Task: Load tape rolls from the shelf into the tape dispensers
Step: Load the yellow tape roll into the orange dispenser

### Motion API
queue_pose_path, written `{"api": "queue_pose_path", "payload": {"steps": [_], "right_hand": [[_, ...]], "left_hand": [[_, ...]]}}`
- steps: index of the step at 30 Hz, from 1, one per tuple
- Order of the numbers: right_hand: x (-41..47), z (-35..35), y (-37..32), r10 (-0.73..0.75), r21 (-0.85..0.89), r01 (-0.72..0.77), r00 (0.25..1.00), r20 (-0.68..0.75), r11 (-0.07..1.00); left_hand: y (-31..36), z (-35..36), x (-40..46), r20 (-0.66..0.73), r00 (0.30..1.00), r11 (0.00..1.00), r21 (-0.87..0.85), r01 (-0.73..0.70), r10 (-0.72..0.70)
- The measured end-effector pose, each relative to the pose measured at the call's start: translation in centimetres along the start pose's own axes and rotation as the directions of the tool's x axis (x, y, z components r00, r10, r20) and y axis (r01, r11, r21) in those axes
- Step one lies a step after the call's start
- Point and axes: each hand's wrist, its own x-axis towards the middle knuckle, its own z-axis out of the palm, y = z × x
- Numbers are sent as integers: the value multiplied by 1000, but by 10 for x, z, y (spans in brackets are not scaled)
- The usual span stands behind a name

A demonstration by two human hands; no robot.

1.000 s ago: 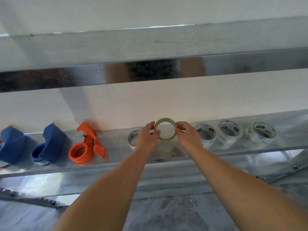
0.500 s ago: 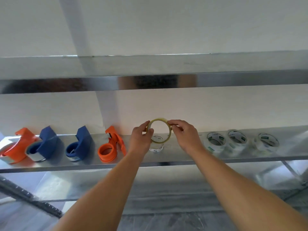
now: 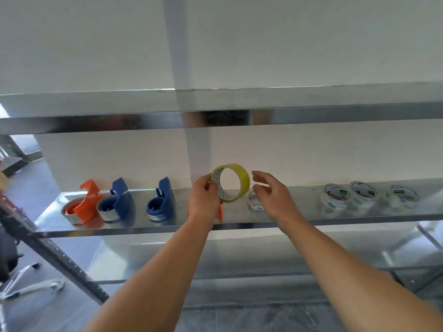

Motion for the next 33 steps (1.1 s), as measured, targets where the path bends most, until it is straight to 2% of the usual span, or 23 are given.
{"api": "queue_pose_path", "payload": {"steps": [2, 4, 11, 14, 20, 22, 26, 30, 33], "right_hand": [[-5, 4, -7, 101, 216, -98, 995, -2, 971], [-8, 6, -12, 147, 318, -152, 988, 43, 936], [-7, 3, -16, 79, 208, -131, 967, 242, 969], [0, 1, -22, 38, 228, -97, 968, 250, 969], [11, -2, -33, 0, 248, -65, 967, 256, 967], [13, -2, -36, -5, 244, -63, 963, 271, 968], [16, -3, -42, -13, 241, -60, 957, 291, 969], [20, -4, -44, -22, 185, -36, 953, 303, 982], [22, -2, -45, -35, 165, -14, 956, 290, 986]], "left_hand": [[1, -7, 0, 18, 1000, 999, -45, 16, -15], [2, -12, 1, 36, 998, 993, -104, 55, -52], [8, -8, 0, 88, 981, 943, -272, 193, -176], [11, -5, -1, 121, 973, 922, -315, 225, -196], [17, -5, -4, 180, 965, 929, -285, 234, -188], [17, -8, -4, 178, 973, 953, -240, 186, -145], [17, -22, -1, 81, 992, 995, -29, -91, 93], [25, -30, 0, 117, 936, 935, 93, -342, 331], [27, -32, 2, 148, 890, 861, 227, -455, 431]]}}
